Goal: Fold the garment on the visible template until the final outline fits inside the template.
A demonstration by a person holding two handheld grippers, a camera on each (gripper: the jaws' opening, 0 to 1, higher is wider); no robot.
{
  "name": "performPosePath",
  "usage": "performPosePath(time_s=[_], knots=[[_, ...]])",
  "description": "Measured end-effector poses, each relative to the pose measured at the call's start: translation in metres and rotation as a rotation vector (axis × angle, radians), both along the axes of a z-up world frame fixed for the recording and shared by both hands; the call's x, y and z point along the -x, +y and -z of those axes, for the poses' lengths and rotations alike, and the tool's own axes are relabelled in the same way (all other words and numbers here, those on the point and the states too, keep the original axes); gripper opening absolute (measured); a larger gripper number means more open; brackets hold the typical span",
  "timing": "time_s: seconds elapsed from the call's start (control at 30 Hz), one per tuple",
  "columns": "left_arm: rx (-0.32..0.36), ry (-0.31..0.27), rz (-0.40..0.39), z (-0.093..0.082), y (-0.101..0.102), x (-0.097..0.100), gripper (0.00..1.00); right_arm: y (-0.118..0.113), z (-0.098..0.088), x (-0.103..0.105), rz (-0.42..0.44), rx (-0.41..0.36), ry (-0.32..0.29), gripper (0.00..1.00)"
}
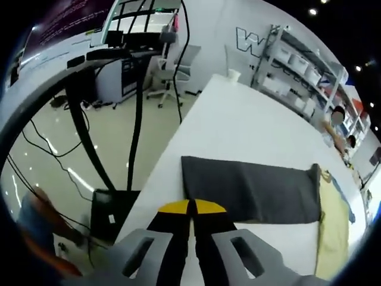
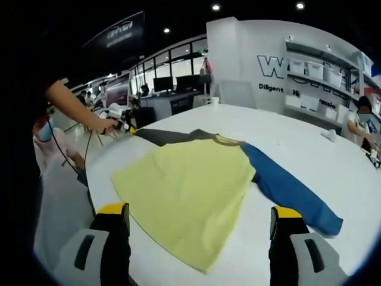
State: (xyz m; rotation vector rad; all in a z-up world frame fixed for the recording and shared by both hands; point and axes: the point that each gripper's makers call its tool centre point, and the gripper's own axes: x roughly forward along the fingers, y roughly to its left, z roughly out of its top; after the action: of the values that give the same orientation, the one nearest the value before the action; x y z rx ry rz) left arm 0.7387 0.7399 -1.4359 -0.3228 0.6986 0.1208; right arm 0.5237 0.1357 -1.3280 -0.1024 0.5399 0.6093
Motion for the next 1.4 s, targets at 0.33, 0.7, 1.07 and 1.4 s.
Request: performPosePath(time_s=[0.33,0.7,1.07,1.4], knots=[[-0.017,-0.081,0.057,-0.029,-0.020,-0.011,0.01,0.002,0.000,-0.001,-0.006,-0.007,-0.002,0.97],[0.003,-0.154,0.131,-0.062,-0.047,-0.023,0.01,0.002,-0.002,-0.004,-0.007,-0.013,-0.013,0.97],[0.072,-0.214,0.204,-0.093,-0.081,-0.030,0.01,0.002,-0.001,-0.004,-0.005,-0.023,-0.015,0.97],[0.061,-0.254,0.299,-0.113,-0.114,-0.031,0.01,0.001,-0.001,-0.003,0.000,-0.030,-0.019,0.97]])
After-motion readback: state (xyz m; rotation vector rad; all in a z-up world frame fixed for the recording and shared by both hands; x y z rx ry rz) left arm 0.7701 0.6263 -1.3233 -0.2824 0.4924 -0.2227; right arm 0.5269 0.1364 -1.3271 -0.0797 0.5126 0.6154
